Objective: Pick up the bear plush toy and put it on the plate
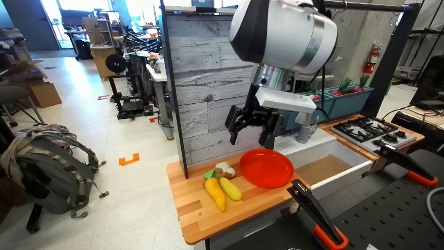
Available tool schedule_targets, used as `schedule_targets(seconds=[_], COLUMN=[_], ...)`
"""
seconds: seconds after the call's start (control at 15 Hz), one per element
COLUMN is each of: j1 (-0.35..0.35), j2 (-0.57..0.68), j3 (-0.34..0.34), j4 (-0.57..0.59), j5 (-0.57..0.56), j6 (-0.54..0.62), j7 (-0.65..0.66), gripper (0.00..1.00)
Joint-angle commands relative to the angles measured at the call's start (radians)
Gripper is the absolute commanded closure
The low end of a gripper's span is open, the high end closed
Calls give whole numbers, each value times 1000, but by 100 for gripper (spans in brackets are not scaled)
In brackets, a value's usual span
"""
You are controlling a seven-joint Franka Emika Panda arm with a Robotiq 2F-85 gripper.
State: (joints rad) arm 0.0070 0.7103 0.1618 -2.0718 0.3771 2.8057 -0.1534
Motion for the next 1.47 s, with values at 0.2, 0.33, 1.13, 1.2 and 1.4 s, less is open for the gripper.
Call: schedule_targets(seconds=[0.2,0.33,1.13,1.2,1.4], j1=[81,107,213,219,229], j2=[214,261,438,445,461], j3=[-35,-47,-151,-157,-167], j4=[228,282,522,530,555], j5=[-134,-157,-218,-224,-241], j6=[0,-6,-46,-49,-68], j7=[169,202,346,352,362], gripper=[0,0,25,28,51])
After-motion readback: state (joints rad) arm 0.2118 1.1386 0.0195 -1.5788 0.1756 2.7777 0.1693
